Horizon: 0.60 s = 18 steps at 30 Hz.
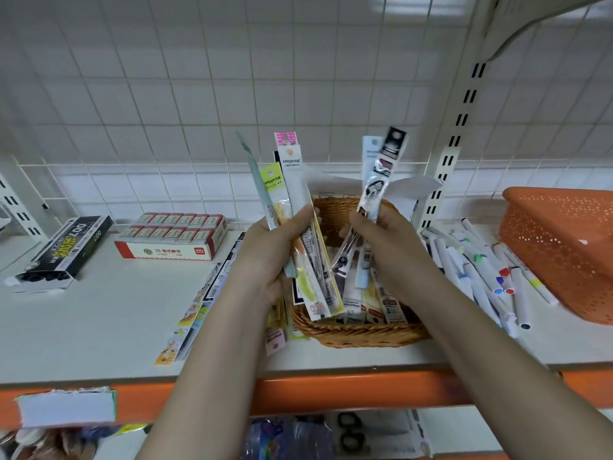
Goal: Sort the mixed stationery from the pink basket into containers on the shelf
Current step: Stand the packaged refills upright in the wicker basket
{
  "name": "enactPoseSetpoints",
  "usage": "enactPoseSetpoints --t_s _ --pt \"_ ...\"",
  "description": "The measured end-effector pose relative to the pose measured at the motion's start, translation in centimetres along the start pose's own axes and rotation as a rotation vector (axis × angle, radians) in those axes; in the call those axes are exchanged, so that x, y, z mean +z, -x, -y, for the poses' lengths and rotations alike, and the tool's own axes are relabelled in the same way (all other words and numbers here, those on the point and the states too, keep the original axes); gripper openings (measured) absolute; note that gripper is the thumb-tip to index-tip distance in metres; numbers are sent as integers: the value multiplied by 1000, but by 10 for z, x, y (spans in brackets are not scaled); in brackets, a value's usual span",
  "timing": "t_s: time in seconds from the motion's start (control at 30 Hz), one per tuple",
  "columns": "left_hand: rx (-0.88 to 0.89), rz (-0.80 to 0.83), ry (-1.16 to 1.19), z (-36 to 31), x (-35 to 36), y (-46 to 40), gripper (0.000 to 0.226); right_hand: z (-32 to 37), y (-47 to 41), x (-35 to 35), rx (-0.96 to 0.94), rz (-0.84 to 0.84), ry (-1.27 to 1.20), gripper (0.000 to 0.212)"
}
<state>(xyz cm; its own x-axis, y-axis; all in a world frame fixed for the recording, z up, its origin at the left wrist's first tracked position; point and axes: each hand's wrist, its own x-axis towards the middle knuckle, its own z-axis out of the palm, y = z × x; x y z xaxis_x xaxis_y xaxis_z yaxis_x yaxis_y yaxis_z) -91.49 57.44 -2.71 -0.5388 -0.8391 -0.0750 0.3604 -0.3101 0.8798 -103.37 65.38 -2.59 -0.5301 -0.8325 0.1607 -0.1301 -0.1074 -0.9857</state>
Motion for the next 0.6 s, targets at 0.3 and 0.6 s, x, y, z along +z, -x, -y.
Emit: enactPoseSetpoints --t_s 0.3,0.6 --pt "-40 73 65 1 10 3 36 -4 14 13 -134 159 105 6" --pt "-60 -3 44 -1 5 -1 4 -8 1 -4 -53 -36 23 15"
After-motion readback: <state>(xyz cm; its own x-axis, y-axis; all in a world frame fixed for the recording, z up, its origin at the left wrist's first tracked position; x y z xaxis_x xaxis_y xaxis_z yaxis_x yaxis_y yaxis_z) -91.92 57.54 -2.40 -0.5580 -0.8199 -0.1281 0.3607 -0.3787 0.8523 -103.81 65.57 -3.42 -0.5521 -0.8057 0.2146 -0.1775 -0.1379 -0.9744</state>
